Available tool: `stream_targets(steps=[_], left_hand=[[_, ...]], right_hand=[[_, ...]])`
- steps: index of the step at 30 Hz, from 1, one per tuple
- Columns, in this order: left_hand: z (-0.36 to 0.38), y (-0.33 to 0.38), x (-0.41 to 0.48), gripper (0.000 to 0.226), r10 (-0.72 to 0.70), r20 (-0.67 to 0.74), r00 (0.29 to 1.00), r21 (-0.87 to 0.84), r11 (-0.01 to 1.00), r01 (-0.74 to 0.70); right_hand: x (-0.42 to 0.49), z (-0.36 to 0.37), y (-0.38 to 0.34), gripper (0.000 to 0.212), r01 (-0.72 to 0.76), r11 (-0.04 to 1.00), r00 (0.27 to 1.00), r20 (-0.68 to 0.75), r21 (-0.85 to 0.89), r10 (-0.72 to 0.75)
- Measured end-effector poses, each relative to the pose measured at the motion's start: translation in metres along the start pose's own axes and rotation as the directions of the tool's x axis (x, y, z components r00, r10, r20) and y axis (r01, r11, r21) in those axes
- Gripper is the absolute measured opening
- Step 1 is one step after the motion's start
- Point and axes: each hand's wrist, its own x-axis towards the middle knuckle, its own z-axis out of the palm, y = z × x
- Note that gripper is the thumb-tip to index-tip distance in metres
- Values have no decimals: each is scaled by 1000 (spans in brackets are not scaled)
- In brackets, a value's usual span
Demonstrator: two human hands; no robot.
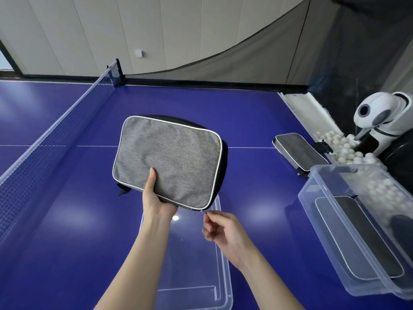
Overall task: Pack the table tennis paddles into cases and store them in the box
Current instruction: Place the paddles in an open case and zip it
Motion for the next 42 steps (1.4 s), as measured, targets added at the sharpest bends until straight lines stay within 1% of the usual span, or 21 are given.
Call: stream_targets(steps=[2,7,10,13,15,18,21,25,31,38,42], left_hand=[[-3,4,0,30,17,0,1000,27,999,-17],[-12,6,-2,33,51,-12,999,75,996,-50],[-16,6,-3,34,60,-2,998,103,993,-60],[-22,9,-4,35,60,1,998,174,983,-60],[-25,13,-6,41,48,-3,999,231,972,-46],[-29,20,-7,52,40,7,999,313,949,-40],[-31,24,-8,54,20,23,1000,366,930,-27],[-30,28,-10,53,13,62,998,423,905,-38],[-31,35,-9,54,17,110,994,538,839,-73],[-32,39,-7,47,30,161,986,629,767,-126],[-32,41,-8,52,46,184,982,674,721,-160]], right_hand=[[-2,-4,-4,30,-3,1000,1000,-23,20,3],[-4,-14,-13,36,42,997,995,-85,-71,-48],[-3,-17,-16,36,49,992,992,-114,-119,-62],[0,-20,-23,37,63,988,983,-162,-143,-86],[1,-24,-31,40,95,984,973,-197,-151,-124],[2,-34,-46,39,155,981,955,-238,-115,-179],[1,-43,-58,43,174,975,948,-245,-138,-204],[0,-47,-63,43,168,968,946,-246,-189,-212],[-2,-47,-71,46,151,914,939,-235,-376,-252],[2,-42,-73,42,120,901,943,-236,-417,-235],[6,-39,-73,39,108,893,945,-234,-438,-229]])
